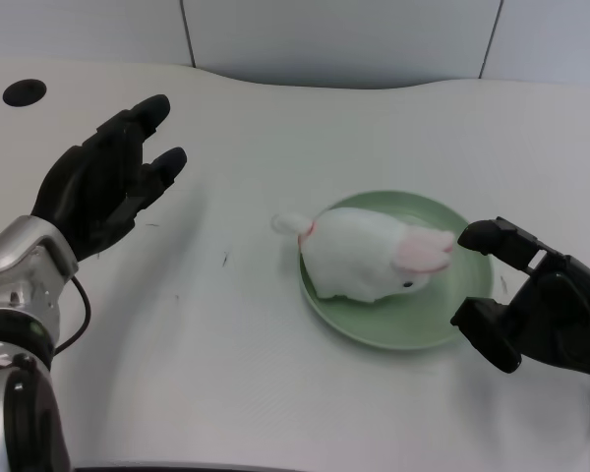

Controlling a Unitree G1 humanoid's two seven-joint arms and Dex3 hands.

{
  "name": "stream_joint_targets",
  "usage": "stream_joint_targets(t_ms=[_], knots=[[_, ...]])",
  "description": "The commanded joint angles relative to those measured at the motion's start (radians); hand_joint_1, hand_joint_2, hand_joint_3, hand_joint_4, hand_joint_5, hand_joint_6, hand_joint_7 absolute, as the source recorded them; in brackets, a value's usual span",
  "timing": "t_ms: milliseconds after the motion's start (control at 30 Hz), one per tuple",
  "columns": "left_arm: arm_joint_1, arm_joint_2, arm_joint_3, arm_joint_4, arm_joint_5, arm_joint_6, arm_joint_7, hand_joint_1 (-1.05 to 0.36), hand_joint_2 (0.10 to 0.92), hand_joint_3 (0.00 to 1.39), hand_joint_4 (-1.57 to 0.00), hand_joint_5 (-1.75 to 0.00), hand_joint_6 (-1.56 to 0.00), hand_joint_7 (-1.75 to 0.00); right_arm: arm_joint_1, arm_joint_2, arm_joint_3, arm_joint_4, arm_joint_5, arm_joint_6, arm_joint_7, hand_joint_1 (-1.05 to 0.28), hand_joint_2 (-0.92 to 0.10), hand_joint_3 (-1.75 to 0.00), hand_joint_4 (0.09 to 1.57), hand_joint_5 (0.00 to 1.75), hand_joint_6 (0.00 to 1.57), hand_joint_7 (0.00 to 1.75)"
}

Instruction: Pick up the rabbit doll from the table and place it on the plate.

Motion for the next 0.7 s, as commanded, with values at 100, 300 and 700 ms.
stream_joint_targets(t_ms=[100,300,700], knots=[[0.089,0.002,0.13,-0.016,-0.148,0.169,-0.112,-1.05,0.921,0.67,-0.09,-0.04,-0.01,0.0,-0.002,-0.022,-0.002,0.007,-0.002,-0.004,-0.002,-0.69,-0.92,-0.23,0.83,1.75,0.75,1.26],[0.166,0.004,0.166,-0.057,-0.197,0.194,-0.177,-1.0,0.921,0.65,-0.2,-0.1,-0.11,-0.04,-0.008,-0.027,-0.001,0.014,-0.005,-0.005,-0.007,-0.71,-0.92,-0.22,0.84,1.75,0.75,1.25],[0.263,0.018,0.114,-0.082,-0.17,0.108,-0.217,-1.01,0.921,0.61,-0.31,-0.15,-0.18,-0.05,-0.007,-0.036,-0.003,0.027,-0.008,-0.003,-0.014,-0.71,-0.92,-0.19,0.87,1.75,0.73,1.37]])
